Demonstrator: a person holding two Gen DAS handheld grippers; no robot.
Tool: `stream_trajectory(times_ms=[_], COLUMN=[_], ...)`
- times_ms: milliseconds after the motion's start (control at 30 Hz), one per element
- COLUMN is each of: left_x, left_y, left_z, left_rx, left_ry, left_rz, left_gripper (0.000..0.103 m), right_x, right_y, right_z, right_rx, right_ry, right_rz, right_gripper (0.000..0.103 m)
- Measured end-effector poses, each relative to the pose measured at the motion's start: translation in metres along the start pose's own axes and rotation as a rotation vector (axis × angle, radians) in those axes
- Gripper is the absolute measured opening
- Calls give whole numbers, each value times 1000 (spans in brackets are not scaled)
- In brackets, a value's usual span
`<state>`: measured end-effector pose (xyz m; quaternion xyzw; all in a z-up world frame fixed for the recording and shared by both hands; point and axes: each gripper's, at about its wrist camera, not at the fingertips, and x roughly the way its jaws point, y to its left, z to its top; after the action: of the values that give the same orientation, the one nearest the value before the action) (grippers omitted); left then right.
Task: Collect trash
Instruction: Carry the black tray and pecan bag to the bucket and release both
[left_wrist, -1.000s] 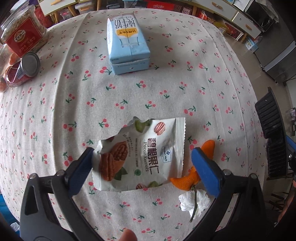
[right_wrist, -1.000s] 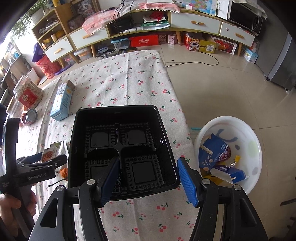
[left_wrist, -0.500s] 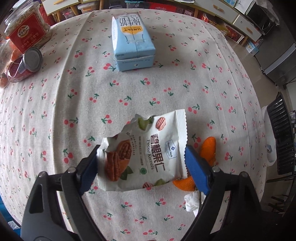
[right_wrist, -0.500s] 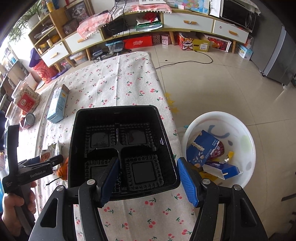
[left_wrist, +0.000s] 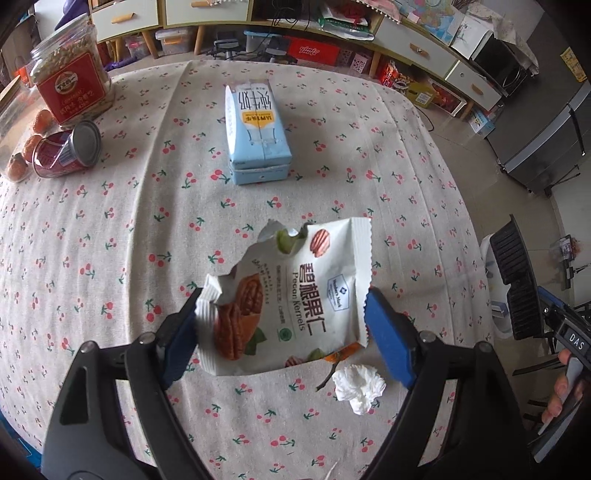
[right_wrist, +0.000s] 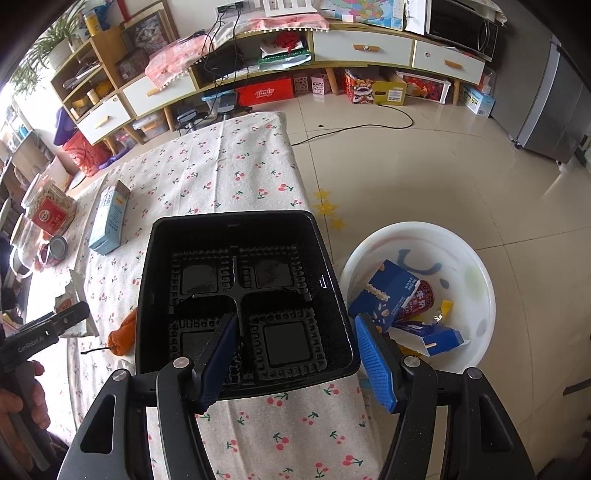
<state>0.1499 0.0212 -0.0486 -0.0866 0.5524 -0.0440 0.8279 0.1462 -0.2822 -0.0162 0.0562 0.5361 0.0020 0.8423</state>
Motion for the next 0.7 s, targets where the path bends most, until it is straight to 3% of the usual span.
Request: stream_trajectory(times_ms=[433, 700], left_x=[-15, -13], left_y=[-33, -71], left_z=[1, -4], left_rx=[44, 126], left_ry=[-48, -65], left_rz=[-69, -59], left_gripper=[84, 84], right_x=[-6, 8], right_y=[-85, -121], right_z=[-13, -12], right_rx=[146, 214], right_ry=[-8, 12], right_rz=[-89, -136], right_gripper=[66, 70])
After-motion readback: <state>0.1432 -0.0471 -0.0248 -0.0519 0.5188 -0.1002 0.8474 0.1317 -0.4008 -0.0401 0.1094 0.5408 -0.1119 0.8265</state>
